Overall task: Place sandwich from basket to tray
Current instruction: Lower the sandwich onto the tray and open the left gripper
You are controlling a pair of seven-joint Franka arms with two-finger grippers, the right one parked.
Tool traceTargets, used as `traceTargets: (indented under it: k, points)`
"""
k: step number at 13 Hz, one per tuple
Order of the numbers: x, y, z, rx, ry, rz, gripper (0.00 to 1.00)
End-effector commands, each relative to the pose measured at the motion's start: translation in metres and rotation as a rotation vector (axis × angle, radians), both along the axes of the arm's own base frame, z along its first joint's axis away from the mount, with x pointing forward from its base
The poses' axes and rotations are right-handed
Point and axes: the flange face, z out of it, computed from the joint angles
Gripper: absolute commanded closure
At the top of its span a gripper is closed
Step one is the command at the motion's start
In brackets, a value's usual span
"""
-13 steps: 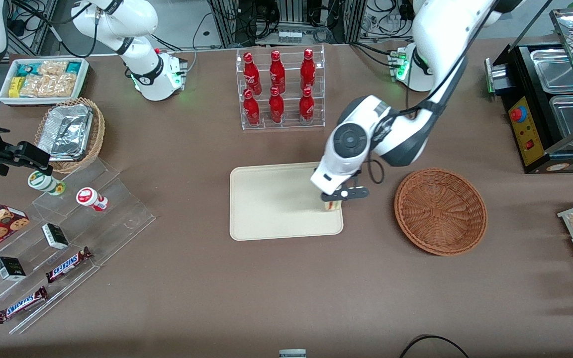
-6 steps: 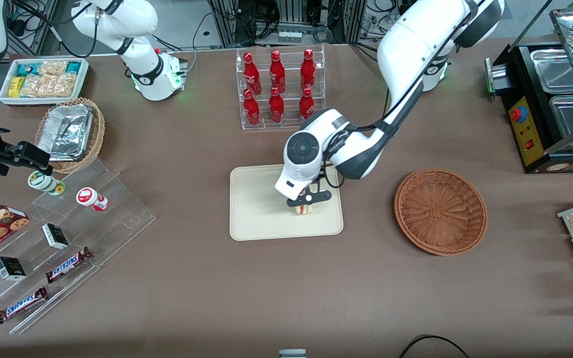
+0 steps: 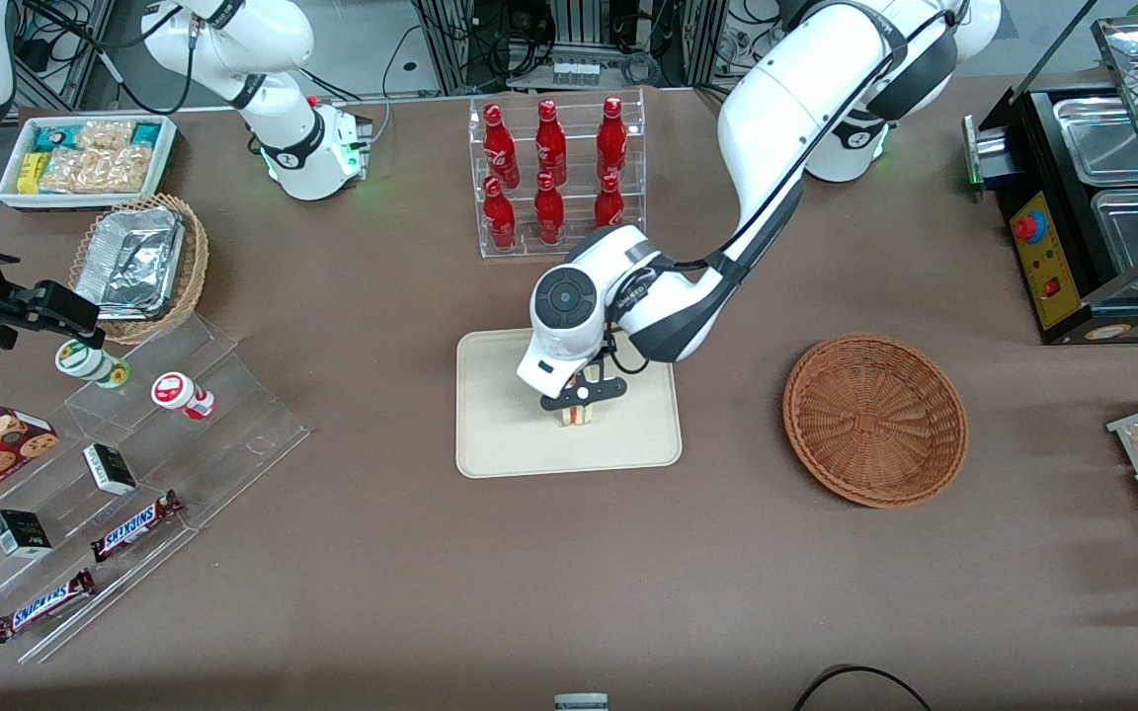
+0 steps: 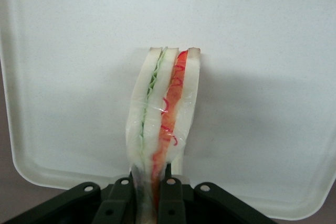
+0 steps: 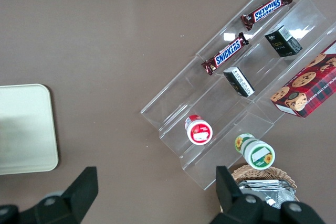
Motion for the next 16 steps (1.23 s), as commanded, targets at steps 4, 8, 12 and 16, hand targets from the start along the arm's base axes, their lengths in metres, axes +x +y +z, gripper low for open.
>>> traceTargets:
  k: [4, 8, 12, 16]
  points:
    - [0.008, -0.011, -0.007, 0.023, -0.021, 0.057, 1.00]
    - [0.009, -0.010, -0.010, 0.026, -0.021, 0.084, 0.26]
    - [0.008, -0.011, -0.004, 0.023, -0.024, 0.083, 0.00]
    - [0.014, -0.001, 0.049, 0.035, -0.038, 0.075, 0.00]
